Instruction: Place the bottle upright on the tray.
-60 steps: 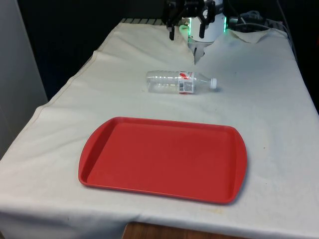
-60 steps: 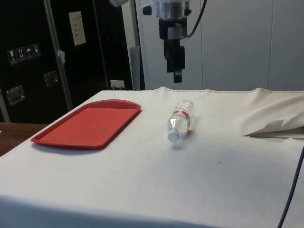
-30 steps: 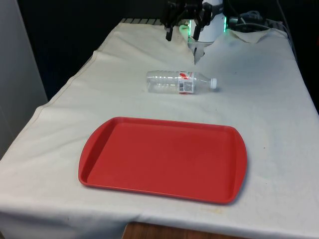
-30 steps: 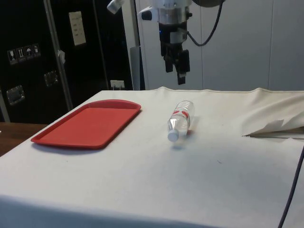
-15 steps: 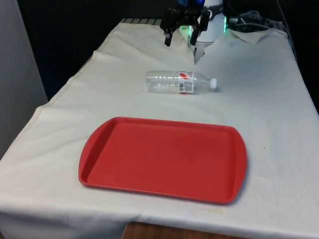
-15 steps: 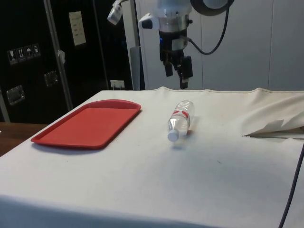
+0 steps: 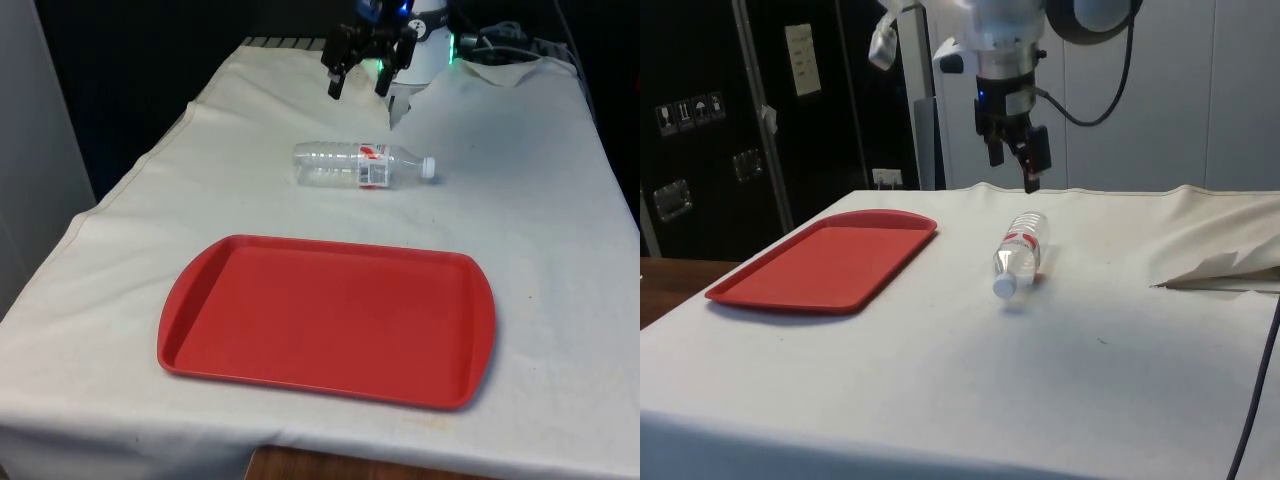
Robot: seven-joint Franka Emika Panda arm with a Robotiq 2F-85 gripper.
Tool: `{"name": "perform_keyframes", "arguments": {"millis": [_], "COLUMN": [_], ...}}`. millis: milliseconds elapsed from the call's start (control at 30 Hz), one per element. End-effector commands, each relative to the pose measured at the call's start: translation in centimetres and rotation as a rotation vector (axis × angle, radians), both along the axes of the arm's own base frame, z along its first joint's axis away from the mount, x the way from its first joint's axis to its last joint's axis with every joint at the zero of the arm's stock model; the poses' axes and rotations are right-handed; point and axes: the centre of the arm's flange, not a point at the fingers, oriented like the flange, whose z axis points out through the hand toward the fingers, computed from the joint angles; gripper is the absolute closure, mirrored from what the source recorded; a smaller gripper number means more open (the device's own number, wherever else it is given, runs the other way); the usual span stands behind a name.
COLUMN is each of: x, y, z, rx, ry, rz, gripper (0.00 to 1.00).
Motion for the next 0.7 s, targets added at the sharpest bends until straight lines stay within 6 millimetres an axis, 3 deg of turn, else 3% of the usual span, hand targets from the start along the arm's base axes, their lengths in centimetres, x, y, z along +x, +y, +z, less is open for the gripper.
{"name": "perform_keyframes", "arguments": {"millis": [0, 667], "x": [0.1, 0.0], "y": [0.0, 0.4], "z": [-0.1, -1.9], "rx": [-0.012, -0.092], "ry": [-0.008, 0.038], "rz": [0.012, 0.121], "gripper": [0.0, 0.0]}}
